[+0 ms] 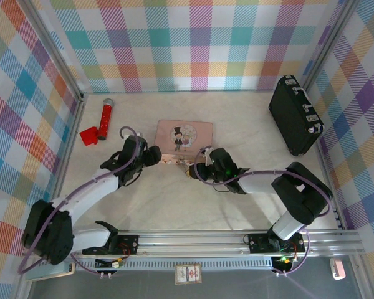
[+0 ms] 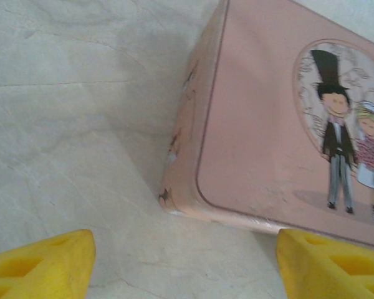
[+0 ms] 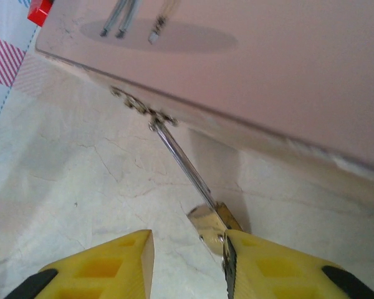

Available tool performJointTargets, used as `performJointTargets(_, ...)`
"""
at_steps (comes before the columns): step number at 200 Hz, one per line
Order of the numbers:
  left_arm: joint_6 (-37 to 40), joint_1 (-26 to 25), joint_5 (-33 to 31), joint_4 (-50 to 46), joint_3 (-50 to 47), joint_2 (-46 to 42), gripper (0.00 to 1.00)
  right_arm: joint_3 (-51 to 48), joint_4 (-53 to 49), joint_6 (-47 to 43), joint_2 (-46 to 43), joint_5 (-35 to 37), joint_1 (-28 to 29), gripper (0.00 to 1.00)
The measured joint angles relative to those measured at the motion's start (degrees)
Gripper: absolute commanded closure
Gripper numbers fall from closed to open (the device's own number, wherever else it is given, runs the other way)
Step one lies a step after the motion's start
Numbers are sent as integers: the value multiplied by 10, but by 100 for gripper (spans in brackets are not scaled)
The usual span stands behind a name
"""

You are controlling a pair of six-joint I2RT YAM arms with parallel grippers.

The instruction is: Unlock a padlock with a key

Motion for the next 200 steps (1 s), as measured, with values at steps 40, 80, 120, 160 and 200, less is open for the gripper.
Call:
performJointTargets(40, 41, 24, 39, -3, 74, 121, 26, 65, -76, -86, 10, 19, 1, 62)
performJointTargets(80, 59, 24, 83, 7, 130, 189, 29, 95, -137, -143, 36, 39, -6, 59)
performJointTargets(120, 59, 18, 116, 42, 144, 221, 32, 110, -171, -159, 52, 41, -36, 57)
performJointTargets(160, 37, -13, 102, 78, 133, 227, 35, 123, -177, -163, 62, 9, -82, 58)
performJointTargets(200, 7, -52, 67, 96, 121, 224, 38, 120, -170, -160, 62, -37, -110, 61)
